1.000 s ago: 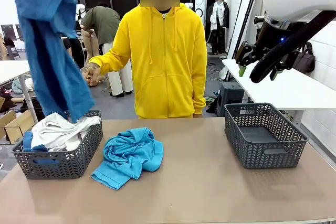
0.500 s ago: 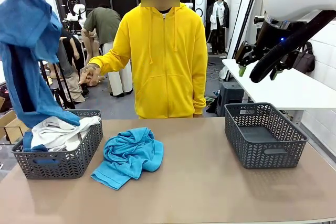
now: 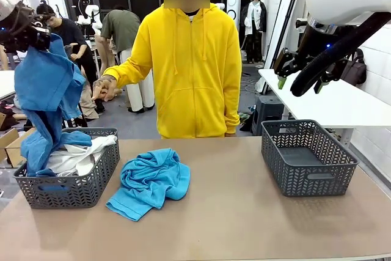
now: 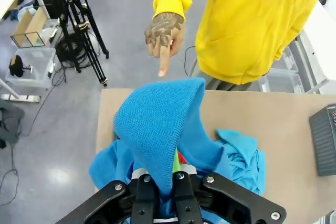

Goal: Sort the tops and bottoms.
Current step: Sort the clothes according to human instructions.

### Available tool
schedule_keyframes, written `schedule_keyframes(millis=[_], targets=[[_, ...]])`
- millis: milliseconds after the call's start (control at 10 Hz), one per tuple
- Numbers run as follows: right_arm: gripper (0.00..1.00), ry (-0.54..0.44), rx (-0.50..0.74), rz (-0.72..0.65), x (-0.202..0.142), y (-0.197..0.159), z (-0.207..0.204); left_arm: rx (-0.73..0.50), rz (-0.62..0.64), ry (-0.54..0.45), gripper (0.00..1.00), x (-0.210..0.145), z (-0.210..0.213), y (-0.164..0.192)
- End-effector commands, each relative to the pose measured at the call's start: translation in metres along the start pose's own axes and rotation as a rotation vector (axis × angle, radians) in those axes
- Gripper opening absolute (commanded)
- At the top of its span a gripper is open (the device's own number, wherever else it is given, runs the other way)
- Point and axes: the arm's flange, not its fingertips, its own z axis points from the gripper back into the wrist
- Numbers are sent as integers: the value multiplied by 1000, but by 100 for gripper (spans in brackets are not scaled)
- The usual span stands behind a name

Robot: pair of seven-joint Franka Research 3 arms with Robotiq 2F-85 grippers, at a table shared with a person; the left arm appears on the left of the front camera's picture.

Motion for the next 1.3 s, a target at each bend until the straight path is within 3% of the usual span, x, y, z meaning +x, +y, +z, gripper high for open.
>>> schedule_keyframes(millis=[0,300,800,1200], targets=[[100,-12,27,-10,-4,-1,-5,12,-31,-7,0,11,10,-4],[100,-12,27,-10,-4,-1,-5,-2,-13,-7,0,4,5,-5],[100,-12,27,-10,-4,-1,-5,-23,169,223,0,-13,-125,50],[100,-12,27,-10,-4,-1,-5,-27,252,356,0,-61,-207,56]])
